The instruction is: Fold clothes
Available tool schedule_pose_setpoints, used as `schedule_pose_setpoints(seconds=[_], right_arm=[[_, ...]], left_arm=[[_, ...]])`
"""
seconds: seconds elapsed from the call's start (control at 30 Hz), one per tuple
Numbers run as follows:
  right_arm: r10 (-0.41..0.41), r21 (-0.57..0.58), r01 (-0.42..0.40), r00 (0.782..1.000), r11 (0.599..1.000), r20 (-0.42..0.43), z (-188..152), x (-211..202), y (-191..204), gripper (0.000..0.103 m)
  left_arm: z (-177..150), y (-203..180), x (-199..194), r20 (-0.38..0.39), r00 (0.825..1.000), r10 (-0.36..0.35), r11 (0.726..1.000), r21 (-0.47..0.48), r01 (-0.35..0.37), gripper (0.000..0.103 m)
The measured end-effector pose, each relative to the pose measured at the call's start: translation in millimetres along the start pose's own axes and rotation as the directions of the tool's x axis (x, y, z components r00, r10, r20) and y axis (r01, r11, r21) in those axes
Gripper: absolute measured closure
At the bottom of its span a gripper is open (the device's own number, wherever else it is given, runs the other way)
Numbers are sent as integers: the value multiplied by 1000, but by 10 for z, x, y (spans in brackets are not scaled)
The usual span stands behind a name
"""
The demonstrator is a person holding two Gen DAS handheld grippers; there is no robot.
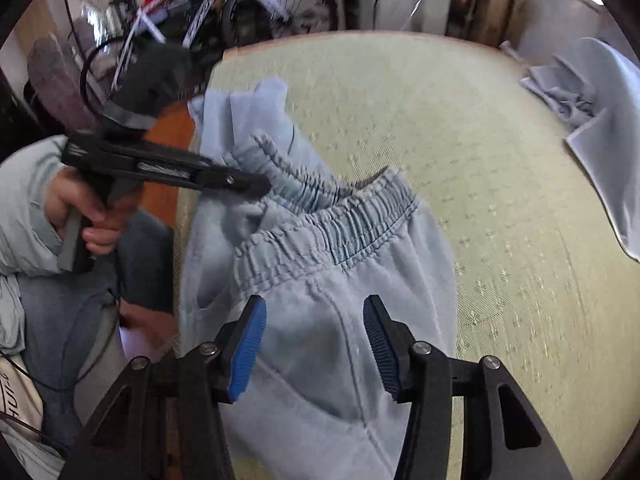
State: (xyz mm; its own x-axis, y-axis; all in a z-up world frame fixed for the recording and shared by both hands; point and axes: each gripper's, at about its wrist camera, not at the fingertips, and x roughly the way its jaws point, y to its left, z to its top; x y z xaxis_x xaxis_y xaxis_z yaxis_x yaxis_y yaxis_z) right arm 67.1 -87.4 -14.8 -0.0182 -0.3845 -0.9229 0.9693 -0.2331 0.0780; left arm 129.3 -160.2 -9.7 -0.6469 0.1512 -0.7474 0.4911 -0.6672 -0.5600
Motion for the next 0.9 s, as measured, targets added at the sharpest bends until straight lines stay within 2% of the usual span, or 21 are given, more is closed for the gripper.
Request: schedule_pose_setpoints(seconds=[0.13, 0.2, 0.37, 0.47, 0.6, 0.67, 0.73, 0.77, 0.8, 0.83, 0.9], right_arm=[[49, -24, -51, 995, 998, -85, 133, 242, -83, 49], [69, -31, -73, 989, 997, -128, 193, 342, -111, 44], [126, -31, -138, 961, 990, -245, 293, 535, -155, 38], [131, -25, -145, 948, 989, -289, 326, 624, -191, 26], [144, -21, -160, 935, 987, -325, 341, 733, -169, 27], [136, -31, -154, 936, 988, -326, 327, 758, -126, 27], [119, -56, -145, 939, 988, -323, 314, 769, -69, 45], [108, -73, -138, 940, 988, -323, 300, 758, -28, 67], [65, -95, -101, 945, 990, -321, 285, 760, 6, 75], [28, -112, -68, 945, 991, -325, 266, 773, 46, 77], [-36, -146, -12, 947, 989, -320, 237, 794, 142, 88]], left_arm=[[-15, 1, 1, -10, 1000, -15, 1000, -2, 15, 89], [-16, -6, 6, -15, 1000, -19, 1000, 0, 19, 89], [-9, -42, 18, -20, 1000, -22, 1000, 17, 23, 89], [-3, -35, 30, -26, 999, -29, 999, 13, 29, 89], [12, -27, 66, -37, 999, -32, 999, 15, 33, 89], [14, -28, 76, -41, 999, -32, 999, 16, 32, 89], [20, -33, 87, -42, 999, -33, 999, 16, 34, 89], [25, -35, 88, -42, 999, -35, 999, 17, 36, 89], [30, -38, 89, -41, 998, -37, 999, 18, 38, 89], [32, -43, 90, -40, 998, -39, 999, 20, 40, 89], [33, -49, 91, -40, 998, -41, 999, 23, 42, 89]])
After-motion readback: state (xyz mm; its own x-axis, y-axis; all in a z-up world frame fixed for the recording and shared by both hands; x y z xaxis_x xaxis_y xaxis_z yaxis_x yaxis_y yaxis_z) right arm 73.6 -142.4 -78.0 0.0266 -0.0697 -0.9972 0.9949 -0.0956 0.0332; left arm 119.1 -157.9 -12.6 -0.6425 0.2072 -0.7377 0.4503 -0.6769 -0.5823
